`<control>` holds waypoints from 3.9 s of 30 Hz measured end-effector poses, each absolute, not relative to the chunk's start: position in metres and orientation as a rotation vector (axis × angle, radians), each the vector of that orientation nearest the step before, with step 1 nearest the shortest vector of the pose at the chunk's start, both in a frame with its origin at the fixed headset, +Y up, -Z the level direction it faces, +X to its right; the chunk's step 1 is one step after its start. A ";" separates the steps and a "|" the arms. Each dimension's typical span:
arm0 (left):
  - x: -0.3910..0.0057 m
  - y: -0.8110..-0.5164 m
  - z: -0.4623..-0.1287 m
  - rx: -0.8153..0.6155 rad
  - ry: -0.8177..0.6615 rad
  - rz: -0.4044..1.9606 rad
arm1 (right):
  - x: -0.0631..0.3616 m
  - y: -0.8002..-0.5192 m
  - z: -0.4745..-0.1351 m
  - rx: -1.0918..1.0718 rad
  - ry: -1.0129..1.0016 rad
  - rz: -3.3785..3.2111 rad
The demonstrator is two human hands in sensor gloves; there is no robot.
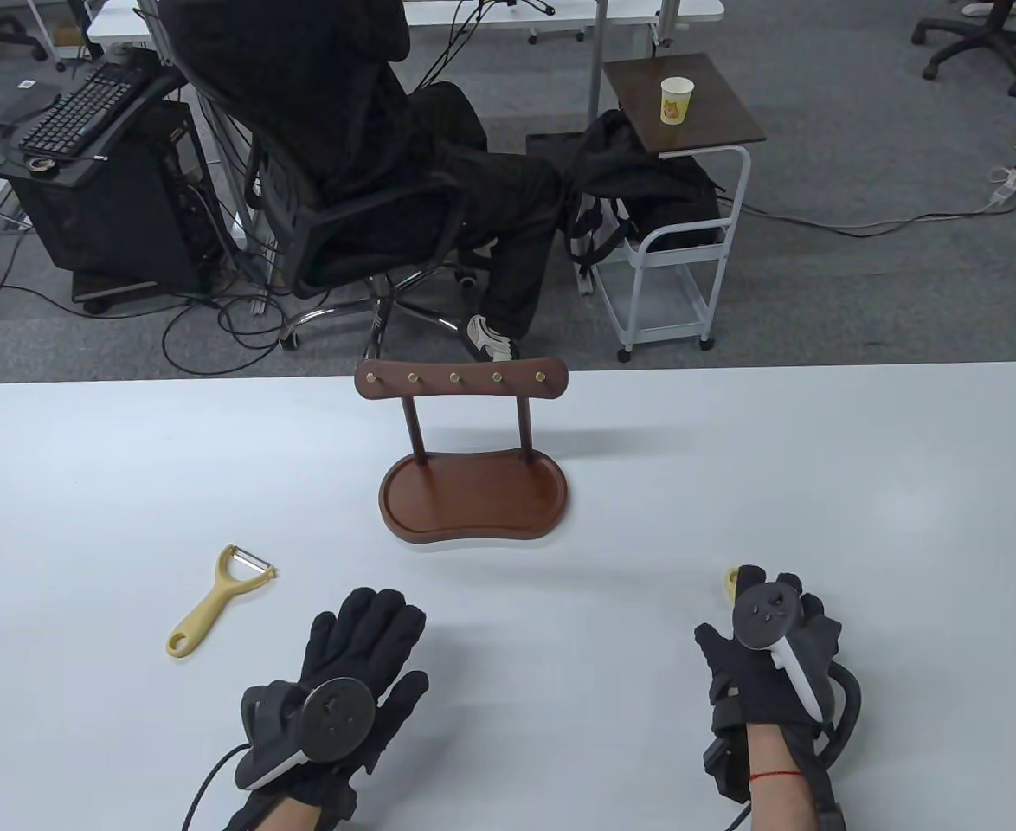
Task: Hook vegetable scraper onto key rack
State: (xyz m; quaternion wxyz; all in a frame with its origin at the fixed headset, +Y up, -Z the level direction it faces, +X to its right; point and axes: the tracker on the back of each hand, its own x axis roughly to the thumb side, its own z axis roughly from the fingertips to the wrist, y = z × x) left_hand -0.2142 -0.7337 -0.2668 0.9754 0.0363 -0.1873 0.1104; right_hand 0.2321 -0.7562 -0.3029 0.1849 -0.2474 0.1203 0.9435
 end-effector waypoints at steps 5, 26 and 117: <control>-0.214 -0.734 -0.267 0.072 -0.378 0.221 | 0.233 -0.774 -0.307 -0.769 0.434 2.669; -0.216 -0.733 -0.268 0.080 -0.376 0.236 | 0.211 -0.771 -0.316 -0.835 0.246 2.842; -0.273 -0.745 -0.282 0.090 -0.102 0.248 | 0.055 -0.636 -0.296 -0.046 -0.515 2.638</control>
